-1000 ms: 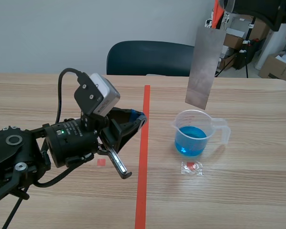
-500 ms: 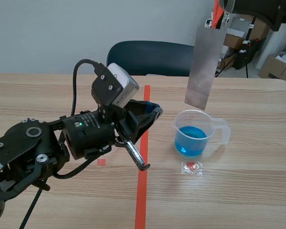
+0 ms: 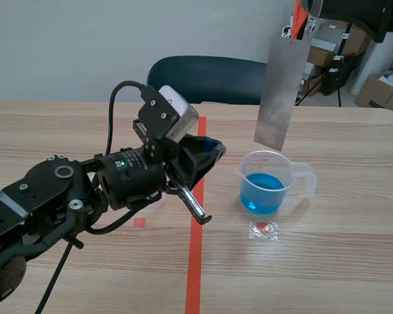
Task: Do the redox reaction experiment. move the plate over the blue solution
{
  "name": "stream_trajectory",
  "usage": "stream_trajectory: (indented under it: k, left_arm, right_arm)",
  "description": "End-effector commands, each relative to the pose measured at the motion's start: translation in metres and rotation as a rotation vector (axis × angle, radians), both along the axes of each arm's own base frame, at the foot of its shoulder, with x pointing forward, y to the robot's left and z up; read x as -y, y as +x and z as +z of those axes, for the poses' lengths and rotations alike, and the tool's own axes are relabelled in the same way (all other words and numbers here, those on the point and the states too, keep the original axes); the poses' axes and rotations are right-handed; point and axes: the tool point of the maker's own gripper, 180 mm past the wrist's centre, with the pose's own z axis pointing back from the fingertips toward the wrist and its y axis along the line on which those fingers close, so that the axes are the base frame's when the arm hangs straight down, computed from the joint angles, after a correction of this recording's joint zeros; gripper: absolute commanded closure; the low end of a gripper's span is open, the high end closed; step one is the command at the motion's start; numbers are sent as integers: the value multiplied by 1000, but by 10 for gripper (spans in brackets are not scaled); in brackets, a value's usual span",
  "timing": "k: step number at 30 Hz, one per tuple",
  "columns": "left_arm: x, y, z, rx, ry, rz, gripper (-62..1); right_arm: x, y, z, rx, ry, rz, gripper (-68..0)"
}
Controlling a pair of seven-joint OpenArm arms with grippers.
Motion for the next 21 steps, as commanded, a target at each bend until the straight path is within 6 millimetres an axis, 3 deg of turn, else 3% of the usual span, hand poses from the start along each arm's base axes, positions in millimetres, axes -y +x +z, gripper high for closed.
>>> stream_trajectory:
  k: [1, 21]
  left_arm:
    - [6, 5, 13, 28, -37, 1, -40]
    - [18, 8, 15, 30, -40, -26, -40]
  right_arm:
    - [-2, 1, 15, 32, 30, 8, -4]
    - [-2, 1, 15, 33, 31, 8, -4]
